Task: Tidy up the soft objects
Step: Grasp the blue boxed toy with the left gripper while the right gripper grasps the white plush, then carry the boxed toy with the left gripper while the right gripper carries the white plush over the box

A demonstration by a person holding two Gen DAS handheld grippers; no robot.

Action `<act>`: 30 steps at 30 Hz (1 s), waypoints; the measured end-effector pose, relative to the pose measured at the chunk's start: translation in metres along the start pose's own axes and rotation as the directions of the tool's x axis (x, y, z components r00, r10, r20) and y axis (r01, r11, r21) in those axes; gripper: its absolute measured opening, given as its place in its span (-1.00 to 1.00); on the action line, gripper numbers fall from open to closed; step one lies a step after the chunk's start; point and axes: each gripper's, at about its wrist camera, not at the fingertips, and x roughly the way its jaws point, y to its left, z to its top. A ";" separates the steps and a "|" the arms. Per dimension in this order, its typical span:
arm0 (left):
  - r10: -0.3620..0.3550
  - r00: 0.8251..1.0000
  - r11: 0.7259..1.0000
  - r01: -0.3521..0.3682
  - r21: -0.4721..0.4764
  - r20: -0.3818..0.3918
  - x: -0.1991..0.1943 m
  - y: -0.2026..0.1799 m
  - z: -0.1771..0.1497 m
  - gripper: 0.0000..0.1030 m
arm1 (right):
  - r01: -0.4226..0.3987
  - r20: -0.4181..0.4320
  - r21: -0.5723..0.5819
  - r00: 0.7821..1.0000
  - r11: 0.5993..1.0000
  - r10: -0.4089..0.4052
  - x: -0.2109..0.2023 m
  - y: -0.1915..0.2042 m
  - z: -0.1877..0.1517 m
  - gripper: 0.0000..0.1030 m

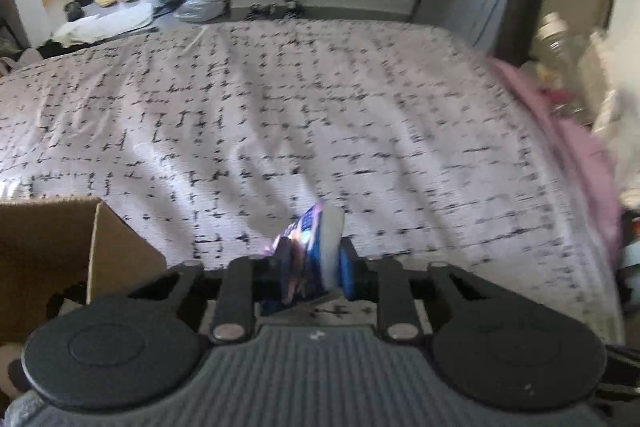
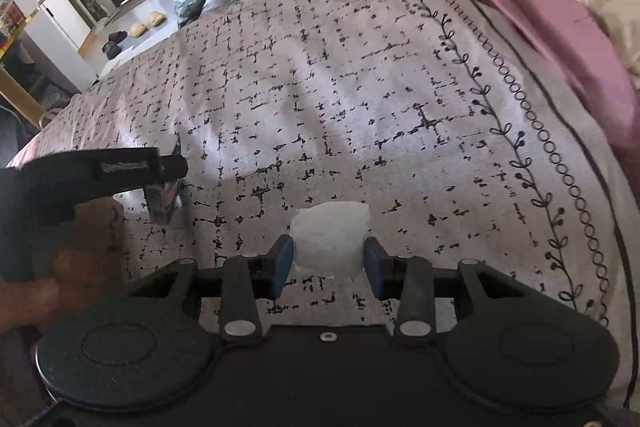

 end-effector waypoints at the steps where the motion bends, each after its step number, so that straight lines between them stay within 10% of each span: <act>1: -0.022 1.000 1.000 0.022 -0.001 0.006 -0.003 0.001 0.000 -0.66 | 0.000 0.003 0.002 1.000 1.000 0.000 -0.003 0.001 -0.001 -0.25; 16: -0.219 0.975 0.973 0.222 -0.066 0.046 -0.084 0.019 -0.022 -0.67 | -0.012 0.098 -0.025 0.995 1.000 0.014 -0.052 0.028 -0.025 -0.25; 30: -0.212 0.975 0.975 0.215 -0.054 0.065 -0.139 0.040 -0.052 -0.67 | -0.030 0.161 -0.084 0.986 0.996 0.043 -0.089 0.061 -0.047 -0.25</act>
